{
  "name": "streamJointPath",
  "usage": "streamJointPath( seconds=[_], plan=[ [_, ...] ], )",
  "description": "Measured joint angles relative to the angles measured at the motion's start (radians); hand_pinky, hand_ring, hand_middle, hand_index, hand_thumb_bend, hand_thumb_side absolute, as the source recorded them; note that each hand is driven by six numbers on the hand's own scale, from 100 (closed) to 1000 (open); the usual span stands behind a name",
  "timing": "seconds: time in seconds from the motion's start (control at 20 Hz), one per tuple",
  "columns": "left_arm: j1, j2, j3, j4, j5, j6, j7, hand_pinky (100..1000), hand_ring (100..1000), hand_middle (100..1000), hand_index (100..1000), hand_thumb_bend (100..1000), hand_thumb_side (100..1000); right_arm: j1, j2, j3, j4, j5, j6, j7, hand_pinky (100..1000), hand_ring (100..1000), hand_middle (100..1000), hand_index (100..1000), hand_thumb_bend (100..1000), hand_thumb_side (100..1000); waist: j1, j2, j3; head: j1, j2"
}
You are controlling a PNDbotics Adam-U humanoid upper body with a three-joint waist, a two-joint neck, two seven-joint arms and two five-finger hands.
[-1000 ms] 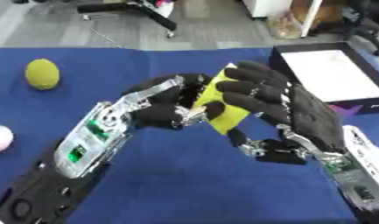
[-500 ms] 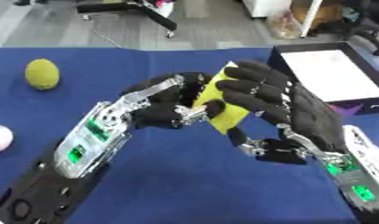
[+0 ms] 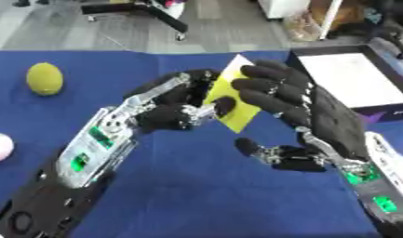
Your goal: Pick up the objects with one hand, pass them to the other hand, and then place them into the box on the other side of the table.
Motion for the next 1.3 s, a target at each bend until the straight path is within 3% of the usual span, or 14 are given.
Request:
streamJointPath(
  seconds=[0.7, 1.3],
  plan=[
    [0.019, -0.008, 0.023, 0.006, 0.03, -0.019, 0.03, 707, 576, 513, 616, 234, 417, 0.0, 0.002, -0.025, 0.0, 0.009, 0.056, -0.025, 970, 955, 880, 1000, 347, 100, 0.0, 0.0, -0.001, 0.0, 0.0],
    [0.017, -0.019, -0.001, -0.014, 0.04, -0.005, 0.013, 709, 583, 517, 621, 232, 427, -0.001, 0.009, -0.03, 0.0, 0.014, 0.079, -0.017, 970, 953, 876, 1000, 323, 100, 0.0, 0.0, -0.005, 0.0, 0.0]
  ],
)
